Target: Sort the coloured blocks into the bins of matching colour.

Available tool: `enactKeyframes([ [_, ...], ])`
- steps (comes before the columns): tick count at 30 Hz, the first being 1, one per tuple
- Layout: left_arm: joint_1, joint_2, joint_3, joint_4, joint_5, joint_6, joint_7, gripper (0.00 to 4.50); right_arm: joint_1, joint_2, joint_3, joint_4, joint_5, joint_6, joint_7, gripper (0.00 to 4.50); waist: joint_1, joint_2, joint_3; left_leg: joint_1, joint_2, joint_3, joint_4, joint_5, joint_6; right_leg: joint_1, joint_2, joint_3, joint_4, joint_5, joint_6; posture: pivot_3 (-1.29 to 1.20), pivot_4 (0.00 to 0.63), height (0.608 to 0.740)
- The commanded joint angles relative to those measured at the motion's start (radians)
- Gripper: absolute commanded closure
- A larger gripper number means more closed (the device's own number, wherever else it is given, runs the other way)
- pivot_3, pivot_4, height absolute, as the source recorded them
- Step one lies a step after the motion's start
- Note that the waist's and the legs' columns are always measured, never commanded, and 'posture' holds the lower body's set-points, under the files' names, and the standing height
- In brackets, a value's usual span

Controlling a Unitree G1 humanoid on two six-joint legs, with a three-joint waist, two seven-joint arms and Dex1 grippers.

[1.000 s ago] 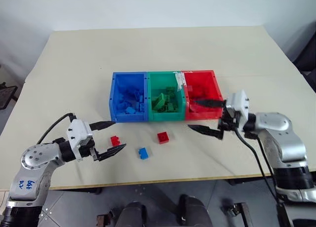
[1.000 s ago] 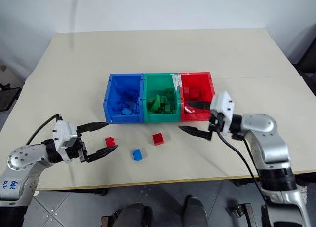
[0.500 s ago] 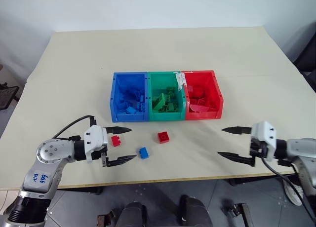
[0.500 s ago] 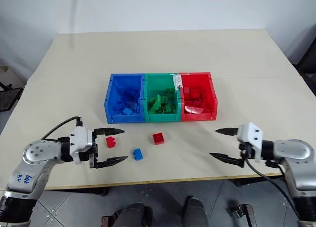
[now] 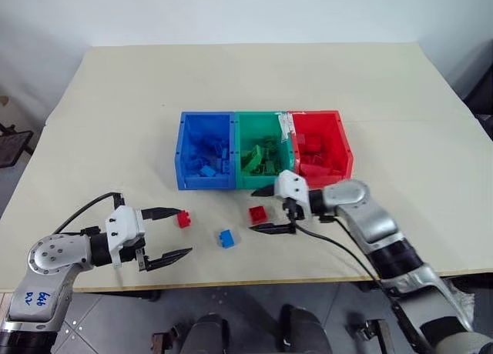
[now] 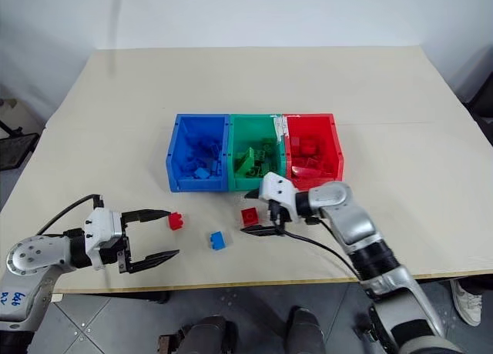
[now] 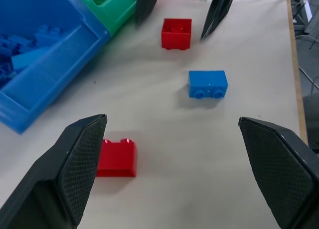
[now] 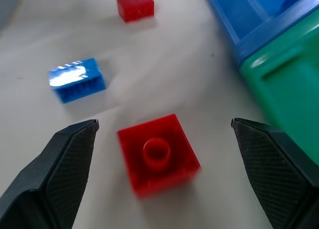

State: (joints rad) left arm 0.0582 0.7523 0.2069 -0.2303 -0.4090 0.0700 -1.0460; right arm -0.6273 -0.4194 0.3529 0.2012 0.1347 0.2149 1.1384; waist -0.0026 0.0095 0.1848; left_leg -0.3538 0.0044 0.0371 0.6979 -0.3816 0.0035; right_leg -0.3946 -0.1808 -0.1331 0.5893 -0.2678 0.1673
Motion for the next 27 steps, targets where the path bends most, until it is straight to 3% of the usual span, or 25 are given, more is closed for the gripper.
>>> enactKeyframes([
  [1,0.010,0.006,0.017,-0.057,-0.010,-0.003,0.010,0.00,-0.027,-0.005,0.002,0.012,-0.015,-0.028,0.020,0.04,-0.001,0.000,0.000,0.000,0.000,0.000,0.000,0.000,0.000,0.000,0.000,0.000,0.000,0.000,0.000,0.00,0.150,0.740],
  [10,0.007,-0.006,0.010,-0.077,-0.011,-0.001,0.034,0.00,0.032,-0.067,-0.071,-0.057,0.039,-0.083,0.087,3.04,-0.003,0.000,0.000,0.000,0.000,0.001,0.000,0.000,0.000,0.000,0.000,0.000,0.000,0.000,0.000,0.00,0.150,0.740],
  [19,-0.050,-0.074,-0.003,-0.123,-0.057,0.075,0.117,0.00,-0.039,-0.092,-0.343,-0.202,0.267,0.175,-0.046,3.04,-0.001,0.000,0.000,0.000,0.001,0.000,0.001,0.000,0.000,0.000,0.000,0.001,0.000,0.000,0.000,0.00,0.150,0.740],
  [27,-0.148,-0.117,-0.023,-0.144,-0.058,0.141,0.202,0.00,-0.192,-0.164,-0.422,0.115,0.173,0.058,-0.154,3.04,-0.002,0.000,0.000,0.000,0.000,0.001,0.000,0.000,0.000,0.000,0.000,0.001,0.000,0.000,0.000,0.00,0.150,0.740],
])
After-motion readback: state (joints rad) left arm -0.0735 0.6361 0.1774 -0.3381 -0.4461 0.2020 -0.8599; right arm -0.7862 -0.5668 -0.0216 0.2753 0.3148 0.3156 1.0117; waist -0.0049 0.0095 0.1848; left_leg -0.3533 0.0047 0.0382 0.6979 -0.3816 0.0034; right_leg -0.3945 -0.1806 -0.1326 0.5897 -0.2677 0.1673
